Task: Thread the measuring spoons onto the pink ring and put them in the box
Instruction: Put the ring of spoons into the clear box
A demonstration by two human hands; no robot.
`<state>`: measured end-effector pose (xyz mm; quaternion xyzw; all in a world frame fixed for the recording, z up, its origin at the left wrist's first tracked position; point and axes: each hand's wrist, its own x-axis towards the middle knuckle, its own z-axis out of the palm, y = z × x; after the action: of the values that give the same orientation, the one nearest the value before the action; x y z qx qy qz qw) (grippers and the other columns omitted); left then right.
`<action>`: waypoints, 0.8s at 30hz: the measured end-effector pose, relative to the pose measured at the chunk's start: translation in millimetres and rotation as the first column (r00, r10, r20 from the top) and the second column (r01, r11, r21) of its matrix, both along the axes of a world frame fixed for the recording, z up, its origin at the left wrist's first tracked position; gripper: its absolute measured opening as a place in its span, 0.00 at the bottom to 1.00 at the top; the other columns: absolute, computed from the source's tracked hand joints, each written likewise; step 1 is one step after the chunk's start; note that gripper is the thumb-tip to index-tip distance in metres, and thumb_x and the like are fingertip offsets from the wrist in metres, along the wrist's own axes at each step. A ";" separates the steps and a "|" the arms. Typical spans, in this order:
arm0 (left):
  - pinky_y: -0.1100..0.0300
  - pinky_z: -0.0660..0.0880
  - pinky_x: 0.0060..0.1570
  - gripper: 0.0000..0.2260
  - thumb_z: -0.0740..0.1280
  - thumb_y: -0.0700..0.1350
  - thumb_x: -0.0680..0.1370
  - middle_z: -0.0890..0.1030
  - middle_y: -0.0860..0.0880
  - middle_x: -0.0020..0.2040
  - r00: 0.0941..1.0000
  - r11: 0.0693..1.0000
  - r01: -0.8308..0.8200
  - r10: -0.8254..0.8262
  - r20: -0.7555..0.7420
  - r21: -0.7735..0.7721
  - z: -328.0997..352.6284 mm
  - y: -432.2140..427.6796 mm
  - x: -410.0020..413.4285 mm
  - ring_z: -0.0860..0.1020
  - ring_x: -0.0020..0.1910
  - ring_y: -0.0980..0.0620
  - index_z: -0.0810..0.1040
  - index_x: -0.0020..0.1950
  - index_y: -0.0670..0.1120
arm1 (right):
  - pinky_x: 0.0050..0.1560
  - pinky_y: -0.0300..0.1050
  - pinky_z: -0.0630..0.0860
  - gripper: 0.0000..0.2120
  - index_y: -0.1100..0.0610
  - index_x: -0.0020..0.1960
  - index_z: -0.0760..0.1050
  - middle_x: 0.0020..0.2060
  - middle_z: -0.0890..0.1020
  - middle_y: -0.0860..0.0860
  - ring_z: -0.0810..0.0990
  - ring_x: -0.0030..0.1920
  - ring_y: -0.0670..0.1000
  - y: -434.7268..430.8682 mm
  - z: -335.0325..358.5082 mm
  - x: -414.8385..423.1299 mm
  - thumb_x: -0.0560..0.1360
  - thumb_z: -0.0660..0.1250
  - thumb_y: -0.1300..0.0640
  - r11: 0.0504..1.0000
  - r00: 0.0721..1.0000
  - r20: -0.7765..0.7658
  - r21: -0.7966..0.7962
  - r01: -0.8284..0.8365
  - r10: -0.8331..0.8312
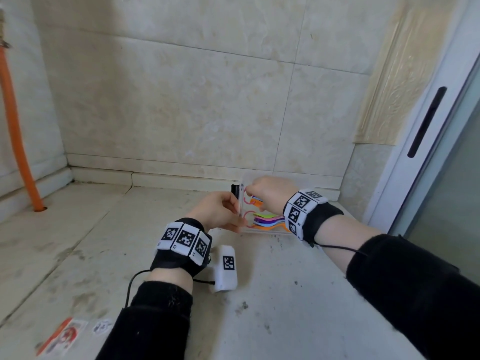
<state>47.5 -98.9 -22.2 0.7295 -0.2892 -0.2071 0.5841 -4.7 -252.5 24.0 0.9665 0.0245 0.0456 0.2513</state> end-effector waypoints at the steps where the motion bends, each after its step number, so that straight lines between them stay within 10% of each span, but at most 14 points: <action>1: 0.49 0.82 0.38 0.14 0.72 0.24 0.66 0.74 0.44 0.36 1.000 1.000 0.004 -0.004 -0.003 -0.001 -0.1 0.3 -0.2 0.79 0.33 0.45 0.72 0.39 0.39 | 0.40 0.48 0.69 0.13 0.60 0.60 0.72 0.55 0.77 0.58 0.77 0.53 0.60 1.4 -1.3 1.0 0.76 0.64 0.67 1.000 1.000 0.010 -0.020 -0.003 0.003; 13: 0.52 0.83 0.40 0.14 0.73 0.26 0.67 0.76 0.43 0.36 0.999 0.999 0.036 -0.036 -0.028 0.001 1.8 1.0 -1.9 0.81 0.31 0.45 0.73 0.43 0.39 | 0.42 0.50 0.73 0.13 0.61 0.58 0.73 0.59 0.72 0.56 0.77 0.52 0.60 1.4 -10.0 9.9 0.75 0.65 0.67 0.999 0.999 -0.033 -0.029 0.040 -0.041; 24: 0.55 0.82 0.34 0.14 0.74 0.26 0.65 0.79 0.43 0.34 0.996 1.000 0.011 -0.012 -0.090 -0.010 -1.5 -1.1 3.7 0.83 0.30 0.45 0.74 0.40 0.40 | 0.54 0.47 0.73 0.15 0.50 0.63 0.76 0.63 0.77 0.51 0.76 0.60 0.55 -7.4 -8.5 7.4 0.78 0.61 0.58 0.955 0.992 -0.084 0.271 0.118 -0.099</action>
<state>51.2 -100.0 -23.7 0.7151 -0.2678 -0.2416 0.5988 2.7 -259.9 15.5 0.9930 -0.0263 0.0010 0.1155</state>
